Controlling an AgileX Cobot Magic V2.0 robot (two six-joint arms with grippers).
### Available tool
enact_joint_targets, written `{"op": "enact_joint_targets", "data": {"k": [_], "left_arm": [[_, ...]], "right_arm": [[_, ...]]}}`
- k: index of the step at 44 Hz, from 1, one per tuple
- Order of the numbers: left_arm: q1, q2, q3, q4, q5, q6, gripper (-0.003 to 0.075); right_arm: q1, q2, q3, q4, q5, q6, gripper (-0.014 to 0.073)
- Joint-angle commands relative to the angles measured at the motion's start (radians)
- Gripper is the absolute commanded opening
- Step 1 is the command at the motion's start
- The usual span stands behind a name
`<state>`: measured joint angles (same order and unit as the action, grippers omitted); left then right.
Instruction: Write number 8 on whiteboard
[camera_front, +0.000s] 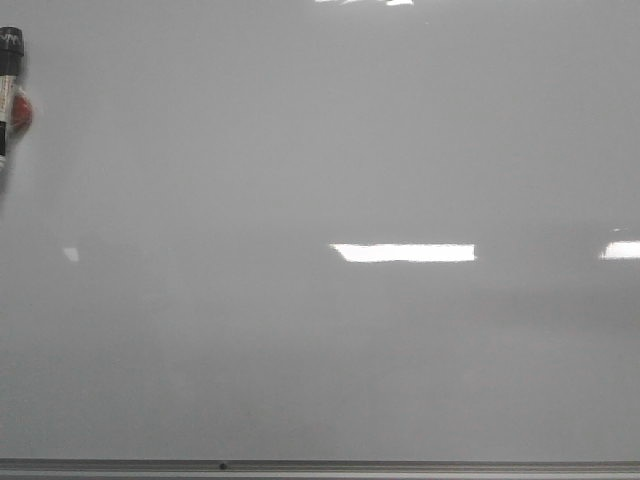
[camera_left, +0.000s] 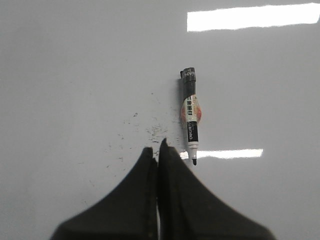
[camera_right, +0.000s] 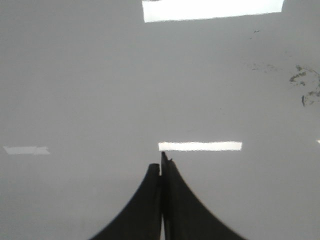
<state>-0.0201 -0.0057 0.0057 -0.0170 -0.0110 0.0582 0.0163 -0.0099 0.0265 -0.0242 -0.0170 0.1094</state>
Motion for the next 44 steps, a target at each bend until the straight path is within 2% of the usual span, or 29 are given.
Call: {"op": "enact_joint_targets", "data": {"k": [1, 38, 44], "left_arm": [[0.0, -0.019, 0.003, -0.007, -0.081, 0.001, -0.0019], [0.0, -0.019, 0.003, -0.007, -0.081, 0.001, -0.0019], [0.0, -0.019, 0.001, -0.009, -0.132, 0.001, -0.0019]], "right_arm": [[-0.002, -0.019, -0.003, -0.01, -0.087, -0.003, -0.0067], [-0.002, -0.019, -0.003, -0.01, -0.09, -0.005, -0.0067], [-0.002, -0.019, -0.016, -0.009, -0.093, -0.005, -0.0067]]}}
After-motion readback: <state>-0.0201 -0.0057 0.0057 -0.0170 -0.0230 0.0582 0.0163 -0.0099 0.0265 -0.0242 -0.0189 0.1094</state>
